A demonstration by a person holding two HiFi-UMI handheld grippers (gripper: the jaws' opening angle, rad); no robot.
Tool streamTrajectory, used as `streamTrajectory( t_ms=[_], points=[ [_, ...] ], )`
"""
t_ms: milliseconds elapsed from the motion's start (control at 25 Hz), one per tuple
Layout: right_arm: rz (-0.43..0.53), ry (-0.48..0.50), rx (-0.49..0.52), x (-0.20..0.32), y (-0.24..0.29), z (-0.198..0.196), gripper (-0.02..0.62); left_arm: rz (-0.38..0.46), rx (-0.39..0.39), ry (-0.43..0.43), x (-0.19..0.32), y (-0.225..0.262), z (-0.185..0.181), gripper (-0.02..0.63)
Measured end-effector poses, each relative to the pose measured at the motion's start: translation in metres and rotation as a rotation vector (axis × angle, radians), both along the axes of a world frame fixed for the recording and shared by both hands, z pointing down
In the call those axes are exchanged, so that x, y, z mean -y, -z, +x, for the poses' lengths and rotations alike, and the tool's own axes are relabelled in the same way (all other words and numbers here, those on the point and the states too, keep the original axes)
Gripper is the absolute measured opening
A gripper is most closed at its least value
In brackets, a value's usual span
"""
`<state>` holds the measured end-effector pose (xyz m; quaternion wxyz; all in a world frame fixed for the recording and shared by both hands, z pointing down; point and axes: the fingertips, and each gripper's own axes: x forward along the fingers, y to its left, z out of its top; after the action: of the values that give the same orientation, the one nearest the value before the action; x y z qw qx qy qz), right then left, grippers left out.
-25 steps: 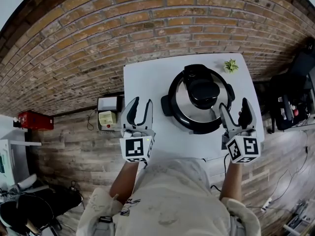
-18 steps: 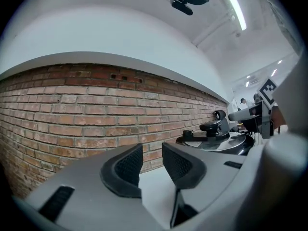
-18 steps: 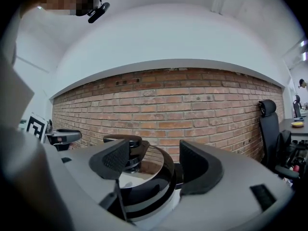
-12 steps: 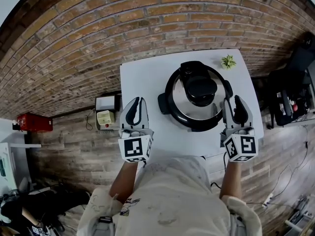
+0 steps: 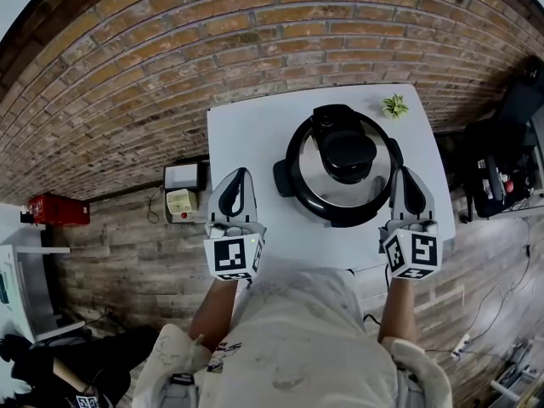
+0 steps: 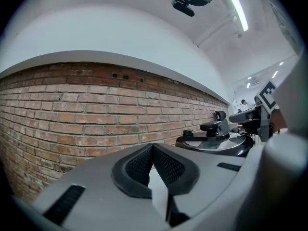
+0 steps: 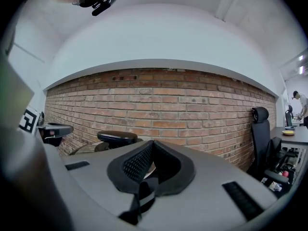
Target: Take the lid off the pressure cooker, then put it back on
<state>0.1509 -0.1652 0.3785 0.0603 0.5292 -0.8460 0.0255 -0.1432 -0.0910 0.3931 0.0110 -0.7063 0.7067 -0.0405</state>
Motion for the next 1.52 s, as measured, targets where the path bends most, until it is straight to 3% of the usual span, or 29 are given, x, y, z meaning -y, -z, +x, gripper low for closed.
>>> streamTrajectory(
  t_ms=[1520],
  points=[
    [0.007, 0.013, -0.063, 0.0012, -0.0010, -0.0060, 0.017, -0.008, -0.007, -0.018, 0.0024, -0.0032, 0.0031, 0.015]
  ],
)
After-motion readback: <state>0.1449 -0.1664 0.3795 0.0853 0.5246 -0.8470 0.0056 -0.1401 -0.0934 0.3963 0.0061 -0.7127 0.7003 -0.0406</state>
